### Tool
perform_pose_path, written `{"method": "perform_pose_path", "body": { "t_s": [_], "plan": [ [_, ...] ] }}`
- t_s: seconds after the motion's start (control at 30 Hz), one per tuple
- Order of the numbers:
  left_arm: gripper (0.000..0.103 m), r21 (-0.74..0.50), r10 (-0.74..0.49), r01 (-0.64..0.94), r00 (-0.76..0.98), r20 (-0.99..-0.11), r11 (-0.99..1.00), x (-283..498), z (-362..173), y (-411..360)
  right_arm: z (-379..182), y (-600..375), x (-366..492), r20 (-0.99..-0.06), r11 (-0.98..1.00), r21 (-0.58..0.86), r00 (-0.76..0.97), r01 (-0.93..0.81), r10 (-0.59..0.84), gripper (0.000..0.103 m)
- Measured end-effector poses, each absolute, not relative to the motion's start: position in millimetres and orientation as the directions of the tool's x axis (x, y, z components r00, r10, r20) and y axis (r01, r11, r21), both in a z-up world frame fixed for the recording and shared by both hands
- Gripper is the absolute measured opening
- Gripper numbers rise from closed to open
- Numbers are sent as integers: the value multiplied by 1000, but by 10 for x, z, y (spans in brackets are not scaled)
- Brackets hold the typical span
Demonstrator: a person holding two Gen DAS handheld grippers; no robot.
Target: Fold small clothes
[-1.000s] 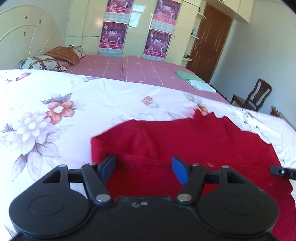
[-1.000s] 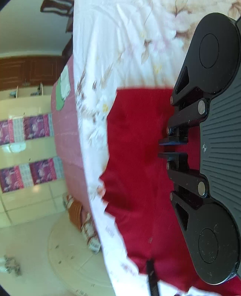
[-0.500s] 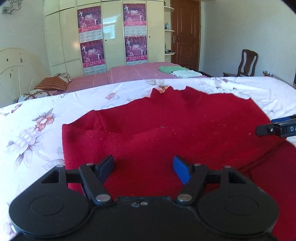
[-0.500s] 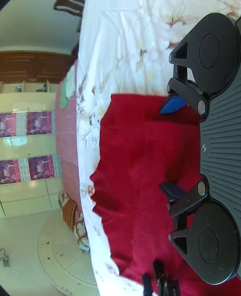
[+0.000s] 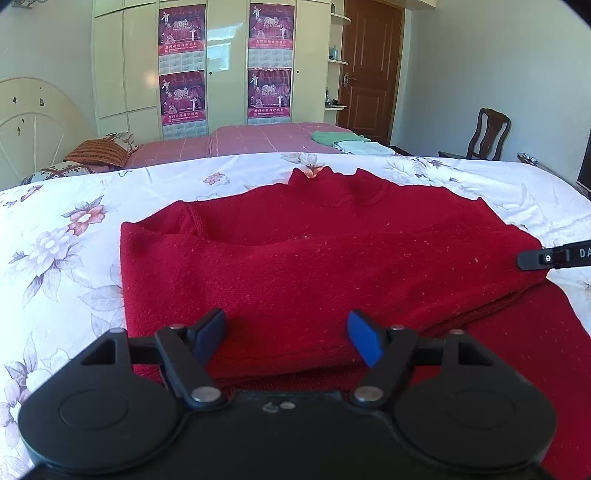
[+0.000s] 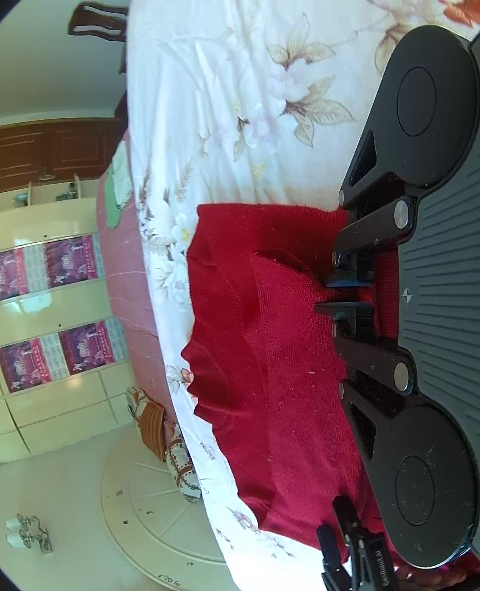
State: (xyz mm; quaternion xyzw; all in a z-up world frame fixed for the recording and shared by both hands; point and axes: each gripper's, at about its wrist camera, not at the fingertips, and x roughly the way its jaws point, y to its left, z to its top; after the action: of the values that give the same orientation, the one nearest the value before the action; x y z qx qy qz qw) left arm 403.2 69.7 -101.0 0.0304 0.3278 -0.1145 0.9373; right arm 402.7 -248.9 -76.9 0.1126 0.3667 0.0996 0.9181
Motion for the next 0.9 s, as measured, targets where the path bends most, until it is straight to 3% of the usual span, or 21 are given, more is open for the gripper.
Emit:
{"method": "perform_pose_path", "body": {
  "t_s": [0.23,0.33,0.4,0.47,0.57,0.9],
  "plan": [
    [71,-29,-204,236,764,-612,971,3985,-881,672,-838,-2520,4003,-680,968,247,702,-52,211,6],
    [78,-71,-265,276,774,-575,959,3984,-764,516,-614,-2486,3887,-621,980,195,771,-23,142,7],
    [80,-60,-288,312,762,-581,948,4012,-783,315,-525,-2385,3860,-595,968,233,774,-90,215,7],
    [80,-41,-281,327,733,-620,944,4061,-853,160,-568,-2182,3919,-634,966,212,732,-146,250,8],
    [84,-32,-257,316,701,-665,948,4064,-1024,143,-764,-2009,3987,-695,975,147,683,-167,222,56],
    [85,56,-217,340,710,-670,939,3954,-1087,175,-791,-2071,3973,-733,985,76,661,-153,159,56]
  ]
}}
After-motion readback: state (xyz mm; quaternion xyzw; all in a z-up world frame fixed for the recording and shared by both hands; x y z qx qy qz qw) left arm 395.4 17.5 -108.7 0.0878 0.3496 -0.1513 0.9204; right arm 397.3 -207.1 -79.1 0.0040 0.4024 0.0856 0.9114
